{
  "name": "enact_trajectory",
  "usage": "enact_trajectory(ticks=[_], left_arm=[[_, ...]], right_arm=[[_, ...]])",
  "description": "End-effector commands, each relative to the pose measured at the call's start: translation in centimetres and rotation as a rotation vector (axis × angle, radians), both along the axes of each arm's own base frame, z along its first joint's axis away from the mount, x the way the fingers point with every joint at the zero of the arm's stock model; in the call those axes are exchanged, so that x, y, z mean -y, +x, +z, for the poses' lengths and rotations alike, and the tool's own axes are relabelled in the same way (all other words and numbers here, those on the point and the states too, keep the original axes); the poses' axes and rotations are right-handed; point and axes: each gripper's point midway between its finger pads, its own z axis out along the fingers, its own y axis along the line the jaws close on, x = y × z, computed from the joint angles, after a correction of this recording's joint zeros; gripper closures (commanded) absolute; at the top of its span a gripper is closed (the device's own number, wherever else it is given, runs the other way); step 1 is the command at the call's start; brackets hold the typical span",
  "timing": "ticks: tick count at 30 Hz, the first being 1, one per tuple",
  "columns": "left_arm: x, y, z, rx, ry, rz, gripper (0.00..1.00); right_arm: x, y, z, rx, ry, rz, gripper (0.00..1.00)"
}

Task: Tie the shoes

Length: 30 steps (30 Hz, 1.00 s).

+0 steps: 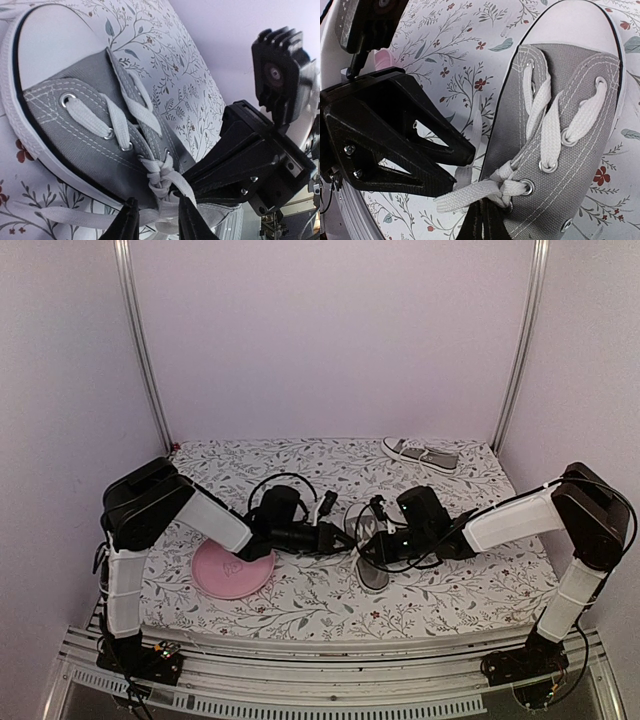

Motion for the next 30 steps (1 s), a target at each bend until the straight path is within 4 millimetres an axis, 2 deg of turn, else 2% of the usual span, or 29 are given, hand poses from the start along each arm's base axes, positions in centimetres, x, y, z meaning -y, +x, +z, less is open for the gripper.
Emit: enact_trajectory(ticks=[1, 16, 18, 21, 26, 30], left_arm=[[0.7, -0.9, 2.0, 0.038, -0.046, -0.031, 0.71], [1.5, -1.4, 1.9, 0.045, -0.046, -0.061, 0.67], [1.6, -1.5, 1.8, 0.043, -0.044, -0.063, 0.71], [1.5, -1.4, 1.8, 0.044, -0.042, -0.057, 0.83], [1.5, -1.4, 2.4, 0.049, -0.051, -0.051, 0.98], [1.4, -1.1, 2.8, 0.052, -0.06, -0.035, 1.0]], right_arm=[[-0.2, 0.3, -0.3, -0.004, -0.01, -0.009, 0.98], [-0.2, 0.2, -0.3, -0.007, -0.01, -0.009, 0.98], [-0.1, 0.2, -0.3, -0.006, -0.009, -0.011, 0.98], [-0.1, 0.2, -0.3, -0.005, -0.01, -0.013, 0.98], [0.0, 0.3, 0.0, 0.001, -0.008, -0.019, 0.98], [0.2, 0.4, 0.7, 0.015, -0.005, -0.03, 0.97]])
